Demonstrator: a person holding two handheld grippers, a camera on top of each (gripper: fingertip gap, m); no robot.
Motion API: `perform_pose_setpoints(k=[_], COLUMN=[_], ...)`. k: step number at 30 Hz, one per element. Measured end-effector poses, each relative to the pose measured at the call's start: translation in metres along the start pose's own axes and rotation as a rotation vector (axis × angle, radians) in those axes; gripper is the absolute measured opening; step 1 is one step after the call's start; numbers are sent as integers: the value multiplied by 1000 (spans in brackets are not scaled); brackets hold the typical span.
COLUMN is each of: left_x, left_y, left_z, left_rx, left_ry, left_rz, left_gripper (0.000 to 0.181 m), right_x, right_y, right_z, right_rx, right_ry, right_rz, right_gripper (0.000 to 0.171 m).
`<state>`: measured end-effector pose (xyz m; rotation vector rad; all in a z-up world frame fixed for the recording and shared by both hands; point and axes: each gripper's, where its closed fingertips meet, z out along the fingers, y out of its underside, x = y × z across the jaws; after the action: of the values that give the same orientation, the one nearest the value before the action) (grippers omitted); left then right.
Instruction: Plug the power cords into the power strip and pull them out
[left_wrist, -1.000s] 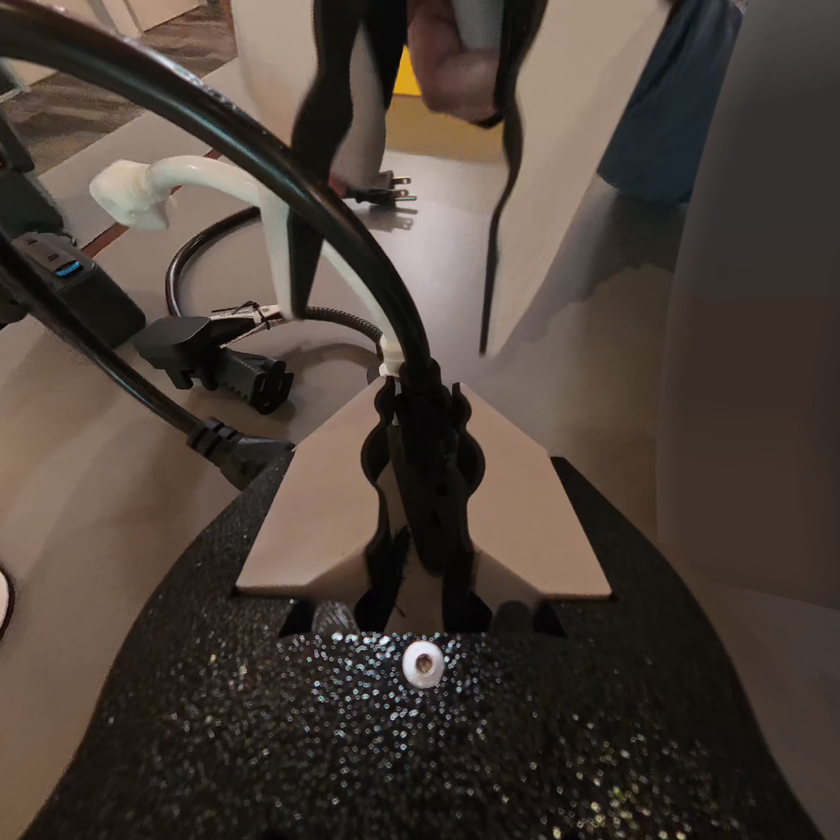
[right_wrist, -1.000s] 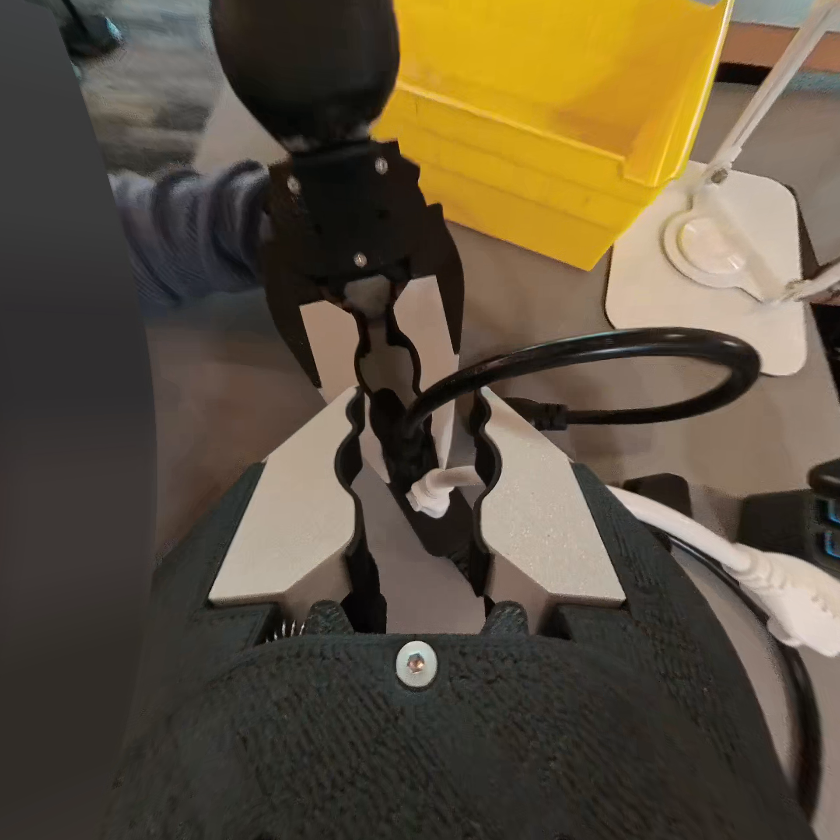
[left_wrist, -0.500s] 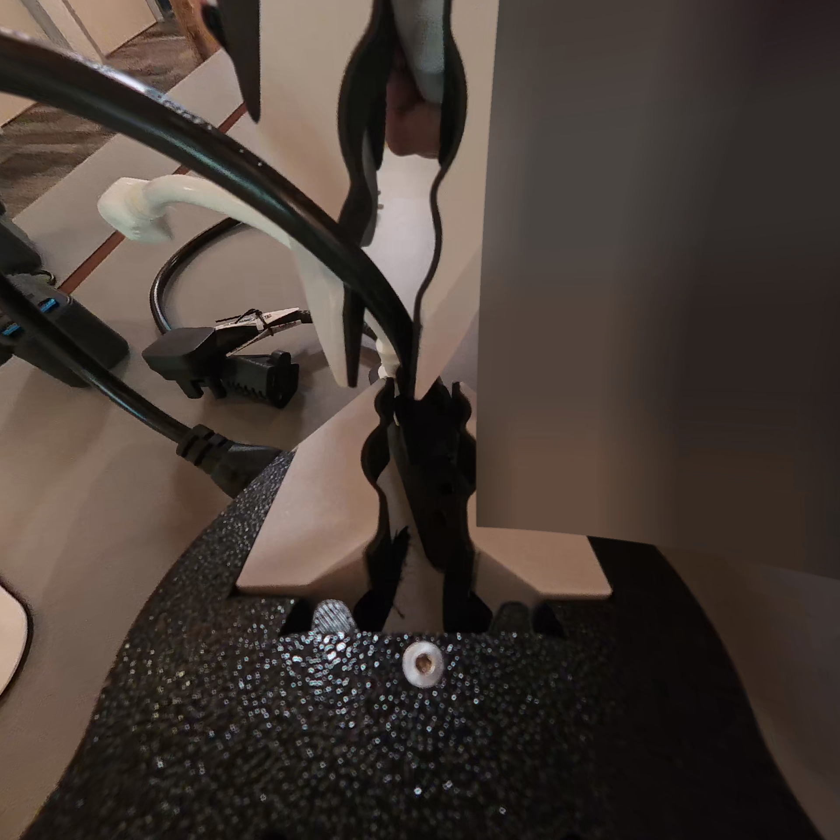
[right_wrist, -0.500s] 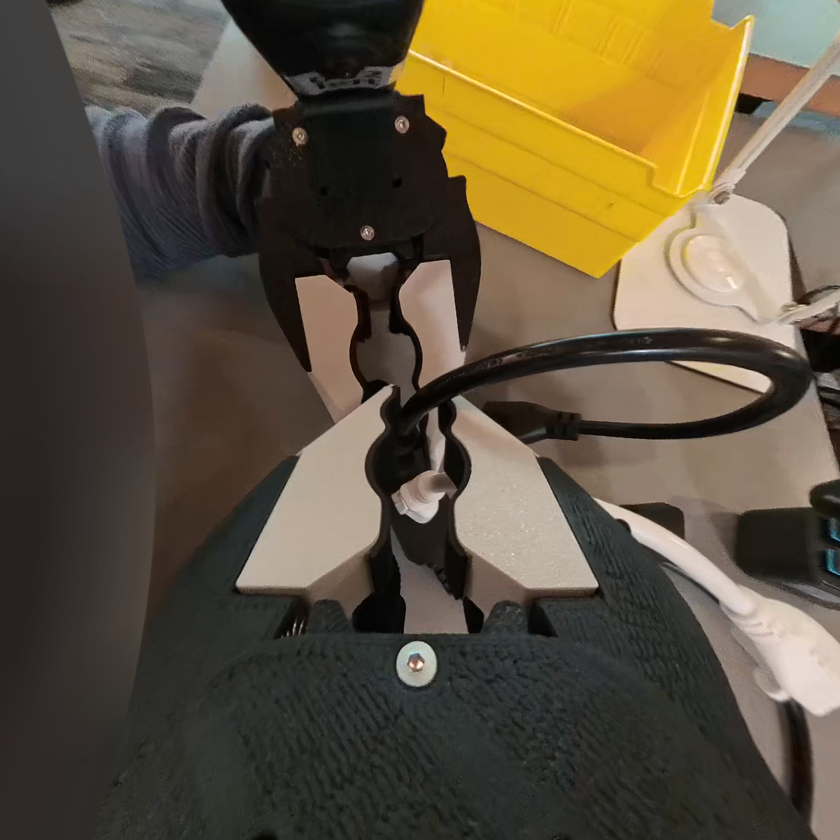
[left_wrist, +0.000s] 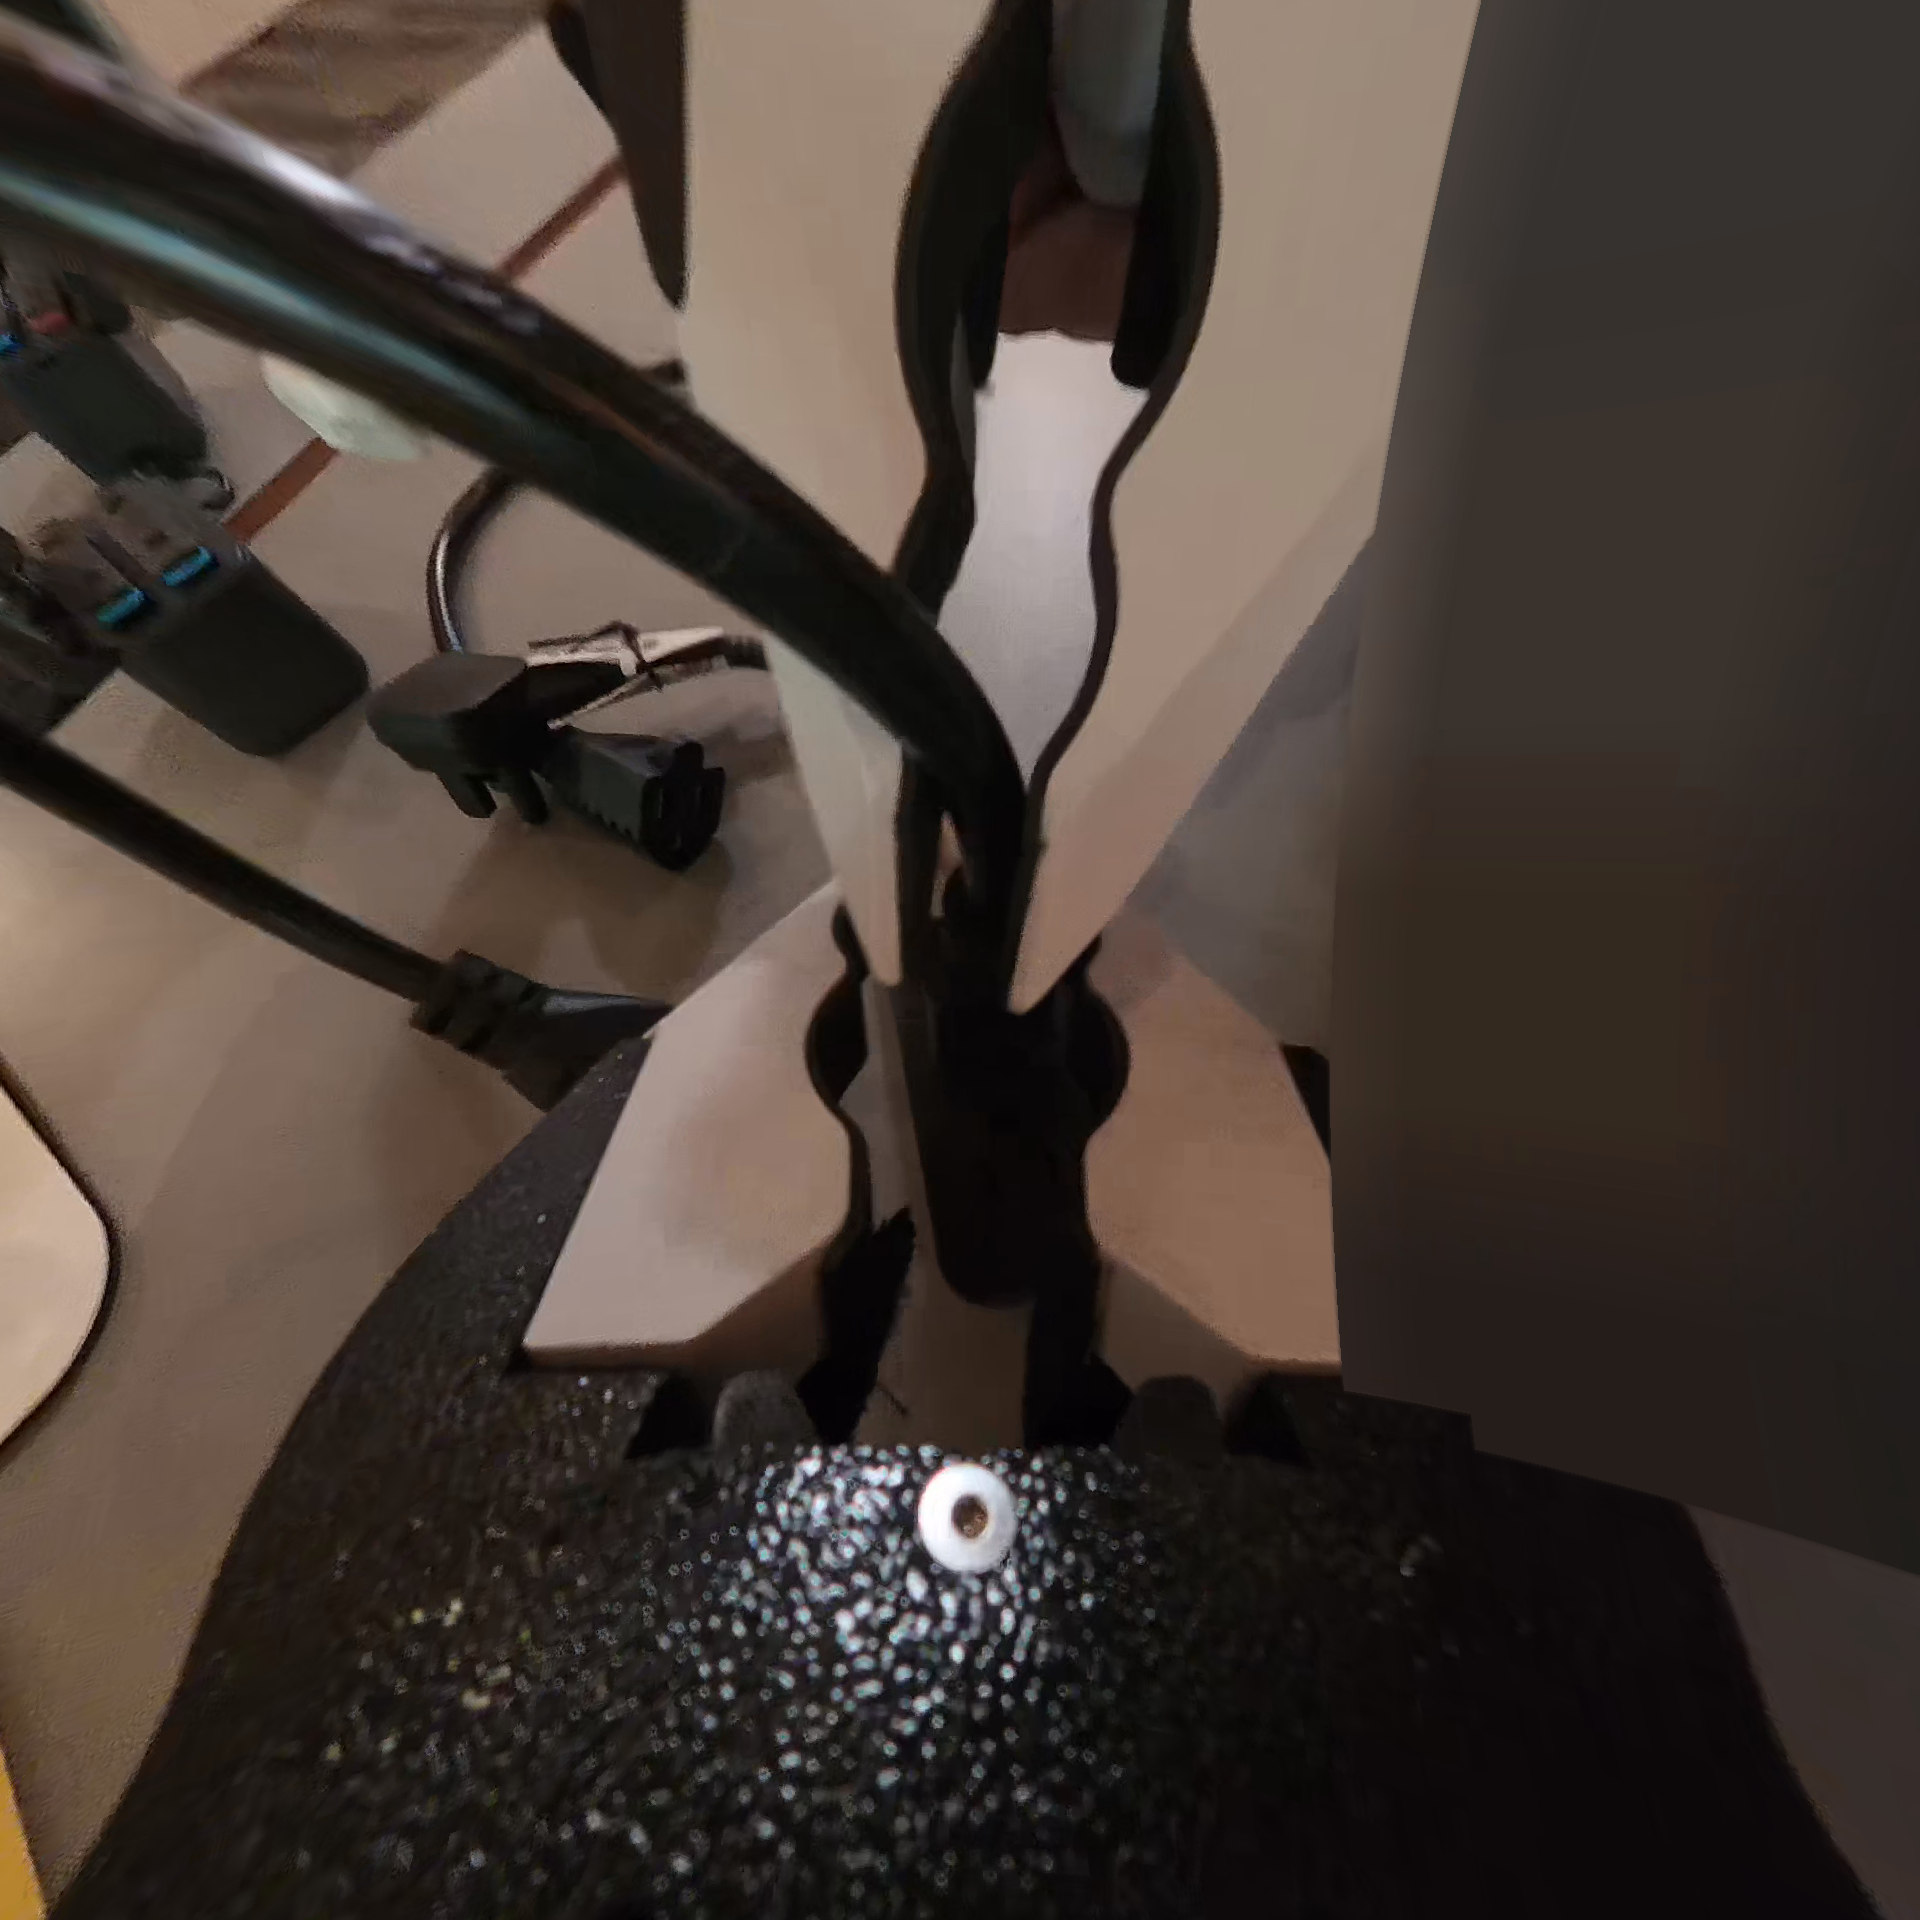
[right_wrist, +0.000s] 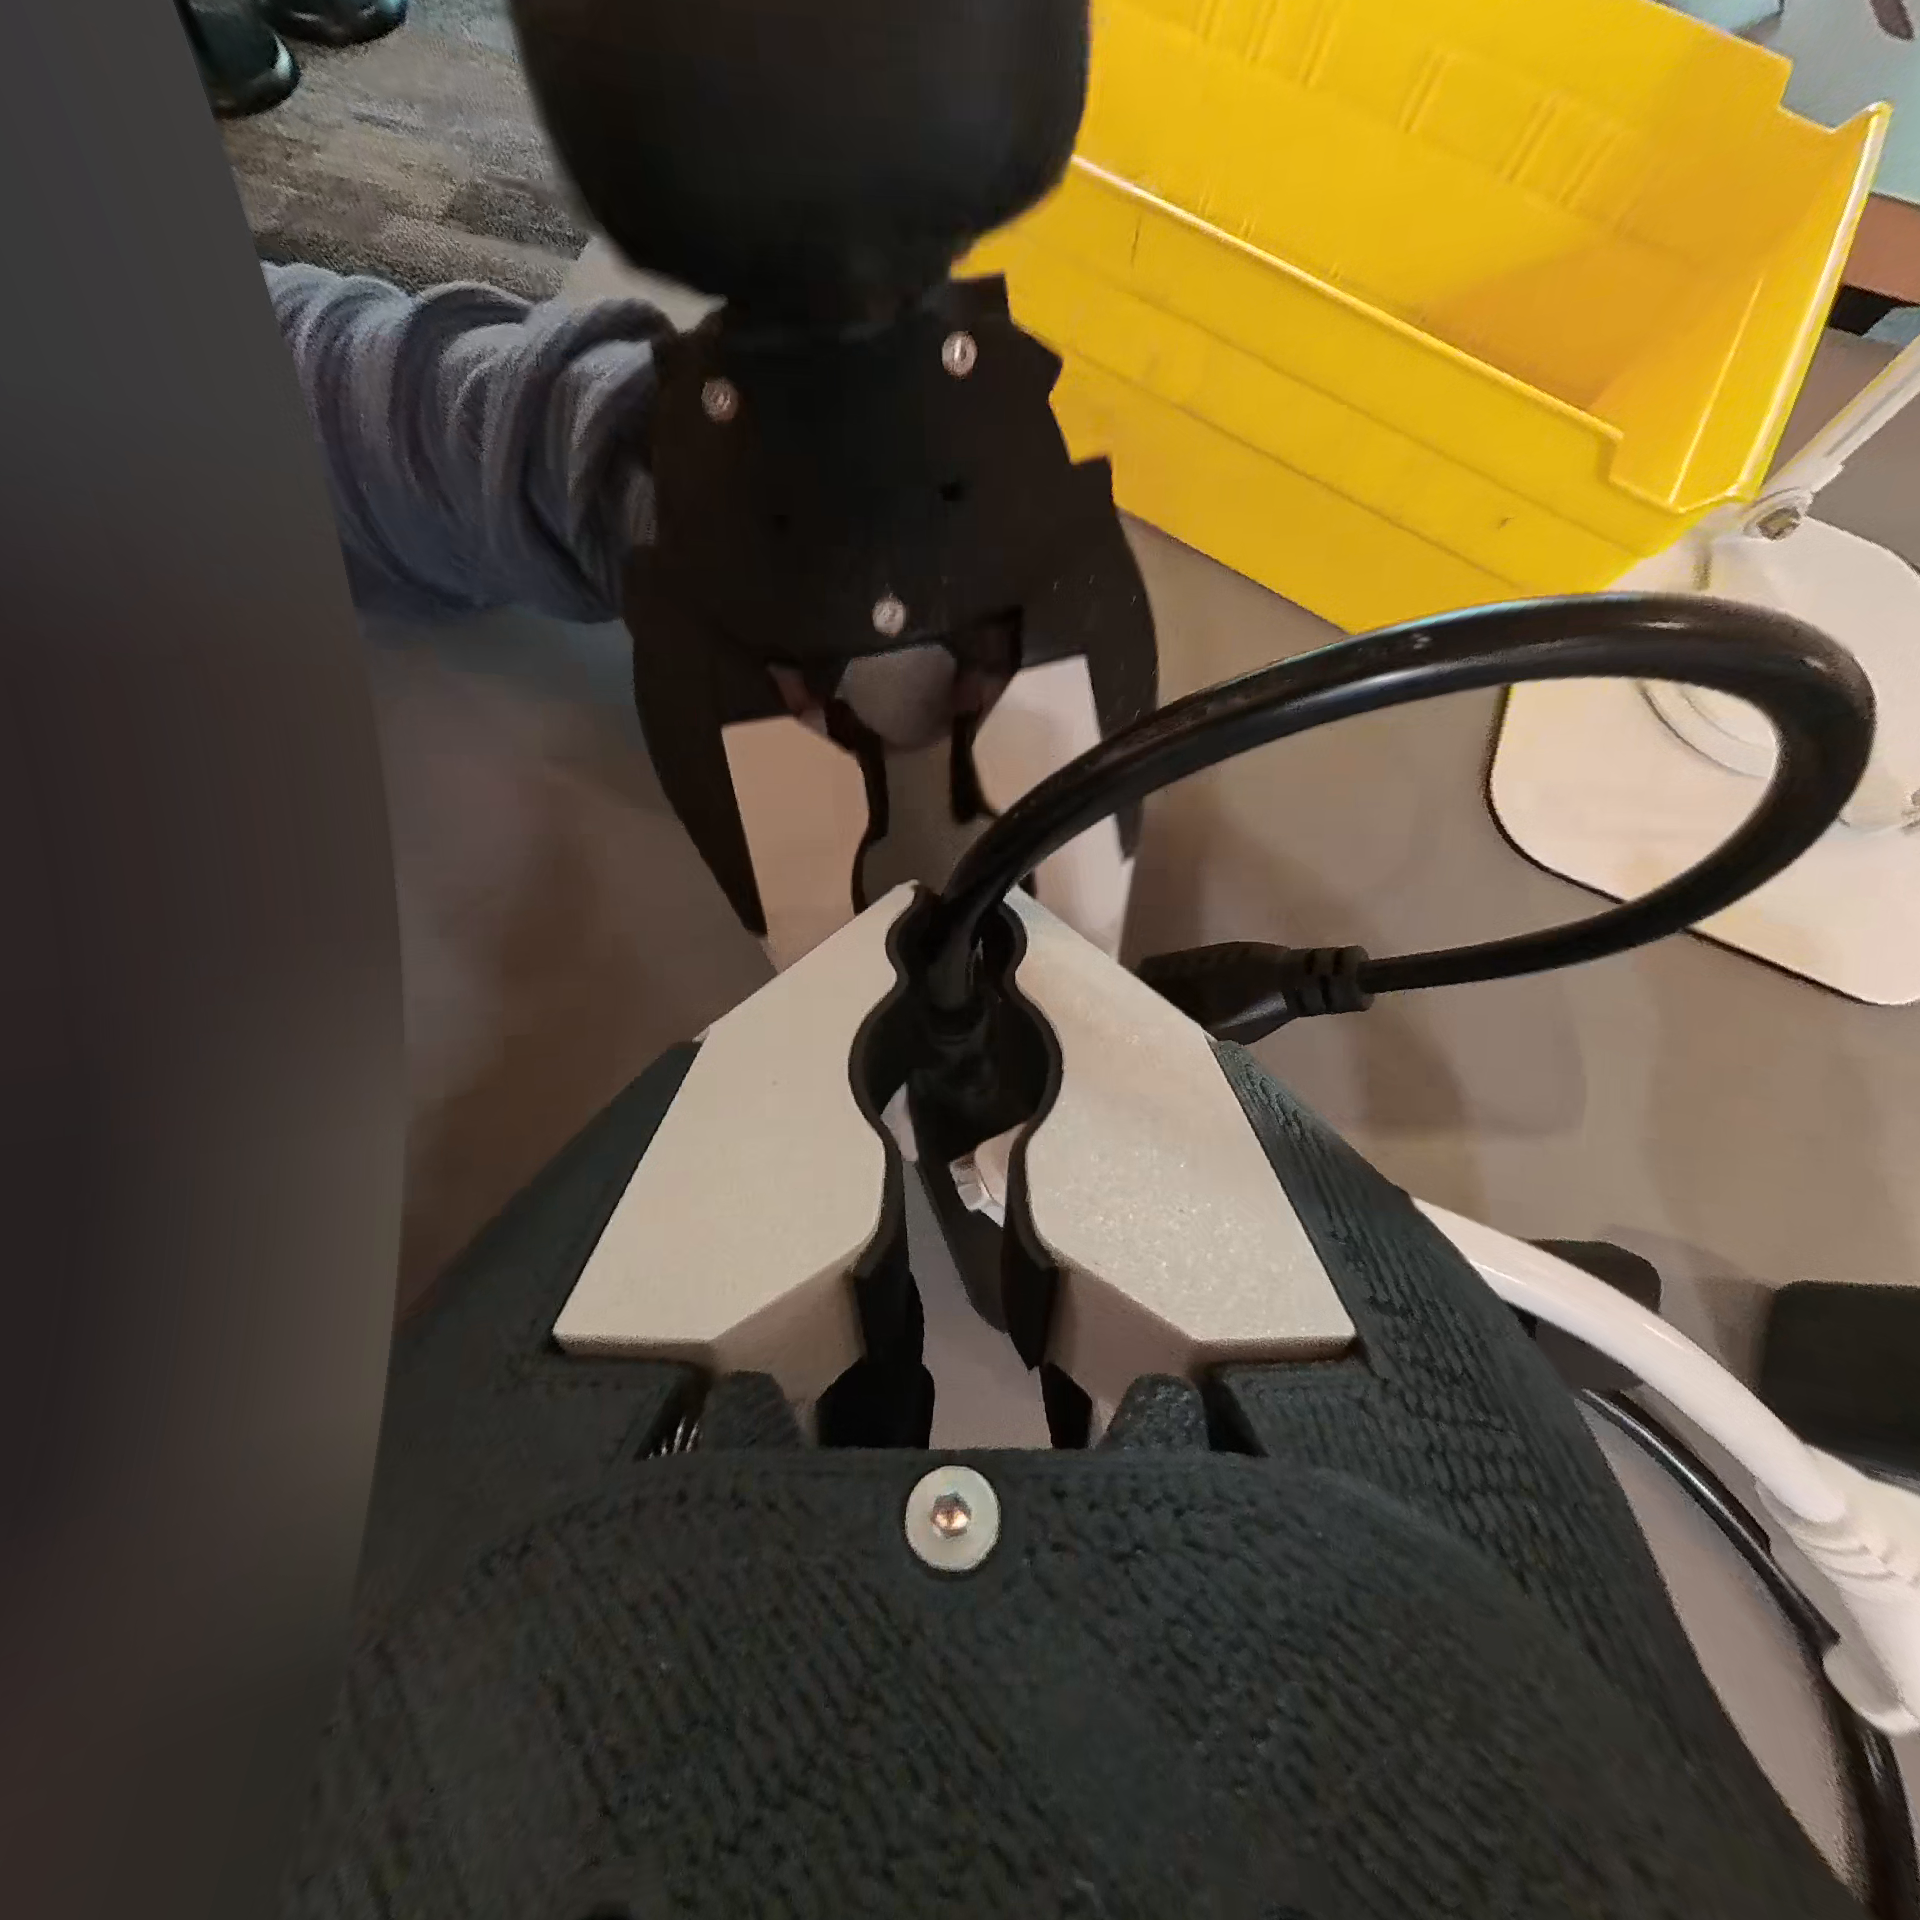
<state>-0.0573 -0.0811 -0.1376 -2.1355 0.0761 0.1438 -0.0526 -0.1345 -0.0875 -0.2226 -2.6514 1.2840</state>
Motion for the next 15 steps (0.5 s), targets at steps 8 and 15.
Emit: perform_pose_setpoints(k=[8, 15], left_x=[3, -5], left_y=[2, -32], left_z=[-4, -32], left_rx=[-32, 152], left_ry=[-16, -35], left_rz=[-3, -84], left_gripper=[25, 51], right_x=[14, 0], right_y=[18, 71], right_z=[-47, -63], right_rx=[-110, -343], right_ry=[48, -75], right_rz=[-102, -125], right_gripper=[48, 54])
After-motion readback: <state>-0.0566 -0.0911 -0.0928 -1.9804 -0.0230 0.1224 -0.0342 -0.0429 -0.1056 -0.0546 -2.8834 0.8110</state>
